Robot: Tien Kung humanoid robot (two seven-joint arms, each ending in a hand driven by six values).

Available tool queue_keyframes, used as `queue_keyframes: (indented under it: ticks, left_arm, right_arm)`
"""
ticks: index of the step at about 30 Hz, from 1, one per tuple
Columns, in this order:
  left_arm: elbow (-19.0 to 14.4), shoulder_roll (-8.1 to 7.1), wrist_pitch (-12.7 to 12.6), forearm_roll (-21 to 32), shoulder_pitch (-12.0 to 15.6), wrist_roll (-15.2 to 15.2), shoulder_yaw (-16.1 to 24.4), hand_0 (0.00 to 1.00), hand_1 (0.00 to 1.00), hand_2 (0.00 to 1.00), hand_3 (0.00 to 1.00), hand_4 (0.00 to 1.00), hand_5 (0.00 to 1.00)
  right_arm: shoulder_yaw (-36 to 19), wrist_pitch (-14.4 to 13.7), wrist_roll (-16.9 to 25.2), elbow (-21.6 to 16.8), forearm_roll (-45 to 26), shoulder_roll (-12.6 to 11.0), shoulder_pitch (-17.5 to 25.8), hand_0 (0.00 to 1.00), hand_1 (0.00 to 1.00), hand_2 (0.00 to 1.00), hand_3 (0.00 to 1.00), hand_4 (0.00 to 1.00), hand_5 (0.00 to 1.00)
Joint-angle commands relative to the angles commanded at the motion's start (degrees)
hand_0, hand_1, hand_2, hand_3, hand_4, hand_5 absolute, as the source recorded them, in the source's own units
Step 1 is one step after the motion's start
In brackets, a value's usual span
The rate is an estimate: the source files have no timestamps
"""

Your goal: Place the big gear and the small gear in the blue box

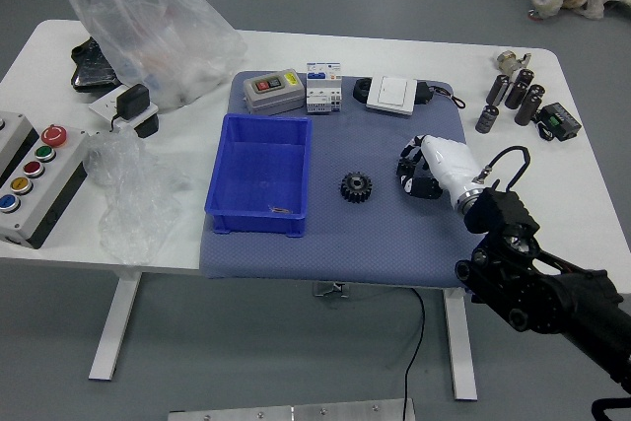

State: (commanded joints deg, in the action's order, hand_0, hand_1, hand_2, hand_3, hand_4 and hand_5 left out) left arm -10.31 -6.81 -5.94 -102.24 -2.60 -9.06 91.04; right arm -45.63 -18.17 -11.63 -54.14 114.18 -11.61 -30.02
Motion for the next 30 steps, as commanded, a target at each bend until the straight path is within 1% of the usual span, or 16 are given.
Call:
queue_keyframes:
  ticks: [5,9,14,16,19,22,25,27,28,30]
  left_arm:
    - [0.00,-0.03,0.01,0.05,-0.01,0.00,-0.05,0.622,0.511,0.527,0.639,0.670,0.346]
    - [0.00,0.00,0.04,0.09,-0.01,0.00,-0.07,0.622,0.511,0.527,0.639,0.670,0.346]
    - [0.00,0.03,0.05,-0.03,0.12,-0.16,0.05,0.622,0.510,0.527,0.637,0.672,0.347]
    - [0.00,0.02,0.04,-0.10,0.16,-0.23,0.09,0.622,0.510,0.527,0.638,0.674,0.350]
    - [0.00,0.02,0.05,-0.15,0.16,-0.29,0.05,0.622,0.510,0.527,0.638,0.674,0.350]
    - [0.00,-0.03,0.07,-0.22,0.08,-0.33,-0.02,0.622,0.510,0.527,0.639,0.675,0.352]
    - [0.00,-0.07,0.09,-0.22,0.02,-0.35,-0.17,0.622,0.510,0.527,0.639,0.675,0.352]
    - [0.00,-0.09,0.12,-0.25,0.00,-0.40,-0.23,0.622,0.510,0.527,0.639,0.675,0.352]
    - [0.00,-0.10,0.12,-0.26,0.01,-0.44,-0.25,0.622,0.510,0.528,0.639,0.676,0.354]
    - [0.00,-0.12,0.13,-0.29,0.01,-0.48,-0.25,0.622,0.510,0.528,0.639,0.676,0.354]
  right_arm:
    - [-0.80,-0.92,0.30,-2.83,0.05,-0.79,-0.63,0.392,0.498,0.490,0.611,0.592,0.175]
    - [-0.39,-1.59,0.52,-4.71,-0.48,-1.10,-1.10,0.392,0.498,0.490,0.611,0.592,0.175]
    - [2.98,-1.99,0.34,-8.61,-2.06,-0.99,-2.64,0.396,0.496,0.485,0.605,0.598,0.186]
    - [5.37,-2.18,0.38,-10.86,-3.03,-0.59,-3.80,0.396,0.494,0.483,0.605,0.607,0.196]
    - [8.54,-2.38,0.48,-12.68,-3.99,0.41,-5.92,0.396,0.494,0.483,0.605,0.607,0.196]
    - [12.32,-2.27,0.45,-13.30,-4.49,1.75,-8.55,0.396,0.499,0.481,0.603,0.610,0.200]
    - [15.41,-2.12,0.39,-13.12,-4.84,2.82,-10.49,0.396,0.499,0.481,0.603,0.610,0.200]
    - [17.56,-1.90,0.36,-12.64,-5.39,3.59,-11.75,0.396,0.499,0.481,0.603,0.610,0.200]
    - [18.45,-1.71,0.37,-12.24,-5.73,3.95,-12.23,0.436,0.522,0.523,0.629,0.612,0.196]
    - [19.97,-1.08,0.37,-10.91,-6.40,4.70,-12.96,0.436,0.522,0.523,0.629,0.612,0.196]
